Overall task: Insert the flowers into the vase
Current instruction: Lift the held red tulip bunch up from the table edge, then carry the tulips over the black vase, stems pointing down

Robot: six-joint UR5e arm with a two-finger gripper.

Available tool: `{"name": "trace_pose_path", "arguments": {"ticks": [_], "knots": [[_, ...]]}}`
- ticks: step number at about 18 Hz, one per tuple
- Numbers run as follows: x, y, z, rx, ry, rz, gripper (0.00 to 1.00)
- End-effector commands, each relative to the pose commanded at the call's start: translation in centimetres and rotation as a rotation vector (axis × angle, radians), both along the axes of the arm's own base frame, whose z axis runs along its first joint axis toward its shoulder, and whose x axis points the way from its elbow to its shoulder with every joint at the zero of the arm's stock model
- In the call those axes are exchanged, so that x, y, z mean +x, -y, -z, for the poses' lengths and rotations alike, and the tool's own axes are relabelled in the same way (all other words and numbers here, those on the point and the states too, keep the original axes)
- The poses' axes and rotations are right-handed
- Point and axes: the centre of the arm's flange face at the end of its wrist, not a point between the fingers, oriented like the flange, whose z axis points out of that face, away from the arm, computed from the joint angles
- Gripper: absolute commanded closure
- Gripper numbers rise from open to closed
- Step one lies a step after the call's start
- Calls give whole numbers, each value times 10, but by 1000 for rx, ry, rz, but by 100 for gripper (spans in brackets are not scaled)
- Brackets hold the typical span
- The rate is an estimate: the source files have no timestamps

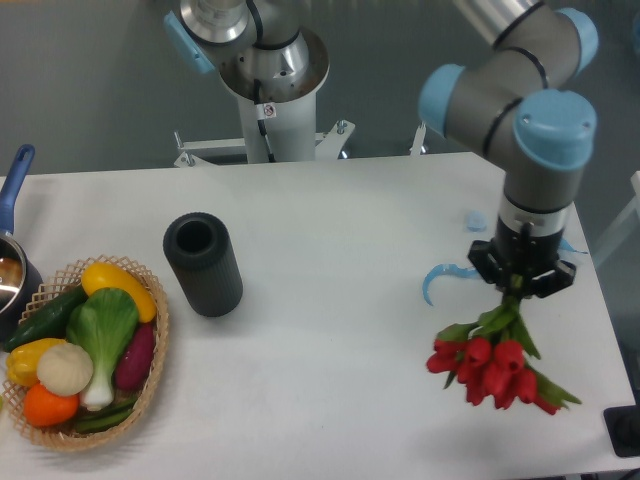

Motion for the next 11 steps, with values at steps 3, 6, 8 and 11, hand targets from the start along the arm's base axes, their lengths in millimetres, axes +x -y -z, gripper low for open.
{"name": "trace_pose_path", "arguments": {"ticks": [3,6,8,11], "knots": [[32,0,-15,151,8,48,100],[64,3,-10,314,46,111,100],[79,4,-12,426,106,164,100],[86,5,-29,667,224,249,100]]}}
